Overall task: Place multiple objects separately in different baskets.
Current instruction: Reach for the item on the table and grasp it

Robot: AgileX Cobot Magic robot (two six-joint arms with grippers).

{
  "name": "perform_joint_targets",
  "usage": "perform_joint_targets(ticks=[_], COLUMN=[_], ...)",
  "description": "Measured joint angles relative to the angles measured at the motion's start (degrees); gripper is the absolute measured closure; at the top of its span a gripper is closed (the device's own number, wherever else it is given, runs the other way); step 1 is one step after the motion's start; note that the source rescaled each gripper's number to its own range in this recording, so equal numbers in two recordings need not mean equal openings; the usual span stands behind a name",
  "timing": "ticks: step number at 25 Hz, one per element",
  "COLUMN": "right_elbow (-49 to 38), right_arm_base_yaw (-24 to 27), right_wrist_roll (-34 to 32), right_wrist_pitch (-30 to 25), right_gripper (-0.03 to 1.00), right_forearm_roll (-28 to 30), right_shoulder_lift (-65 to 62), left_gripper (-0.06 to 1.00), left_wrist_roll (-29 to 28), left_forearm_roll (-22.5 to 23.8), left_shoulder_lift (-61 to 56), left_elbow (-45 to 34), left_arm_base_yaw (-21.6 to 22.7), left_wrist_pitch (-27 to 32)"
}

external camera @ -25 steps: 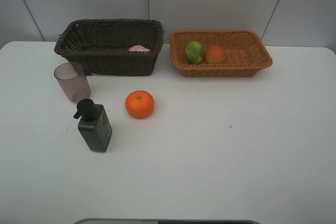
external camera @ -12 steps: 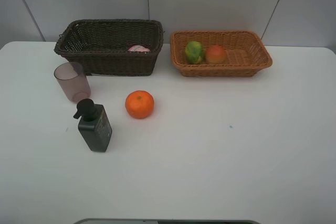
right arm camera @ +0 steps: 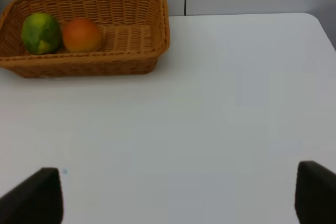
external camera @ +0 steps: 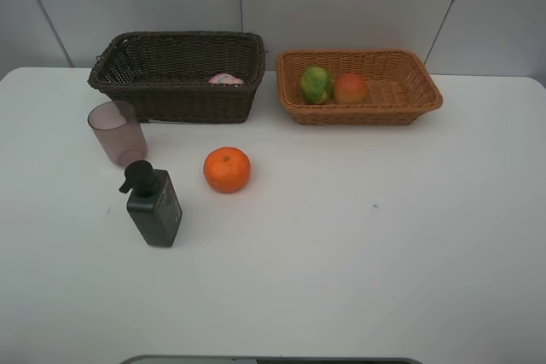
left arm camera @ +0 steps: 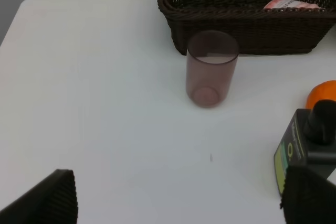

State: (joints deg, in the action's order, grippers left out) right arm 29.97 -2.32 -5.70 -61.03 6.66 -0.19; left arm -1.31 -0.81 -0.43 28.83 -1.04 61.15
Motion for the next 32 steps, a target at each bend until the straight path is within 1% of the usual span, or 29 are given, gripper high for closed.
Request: perform_joint_targets(ticks=[6, 14, 19, 32], right_elbow=[0.0, 0.0, 0.0, 0.0], right_arm_base_yaw=[0.0, 0.0, 0.0, 0.0], right_wrist_roll=[0.1, 0.2, 0.2, 0.2], right_wrist_pitch=[0.1, 0.1, 0.1, 0.1], right_gripper=[0.09, 0.09, 0.09, 0.09], right_forearm_roll=[1.3, 1.3, 1.3, 1.3], right_shoulder_lift=[0.0, 0.0, 0.0, 0.0], left_gripper=[-0.06, -0.06, -0.06, -0.06], left_wrist_roll=[0.0, 0.0, 0.0, 0.0], left_forearm_roll=[0.0, 0.0, 0.0, 0.0], left_shoulder_lift=[0.0, 0.0, 0.0, 0.0], left_elbow=[0.0, 0.0, 0.0, 0.0], left_arm_base_yaw=[0.0, 0.0, -1.3, -1.3], left_wrist_pitch=[0.0, 0.0, 0.0, 0.0])
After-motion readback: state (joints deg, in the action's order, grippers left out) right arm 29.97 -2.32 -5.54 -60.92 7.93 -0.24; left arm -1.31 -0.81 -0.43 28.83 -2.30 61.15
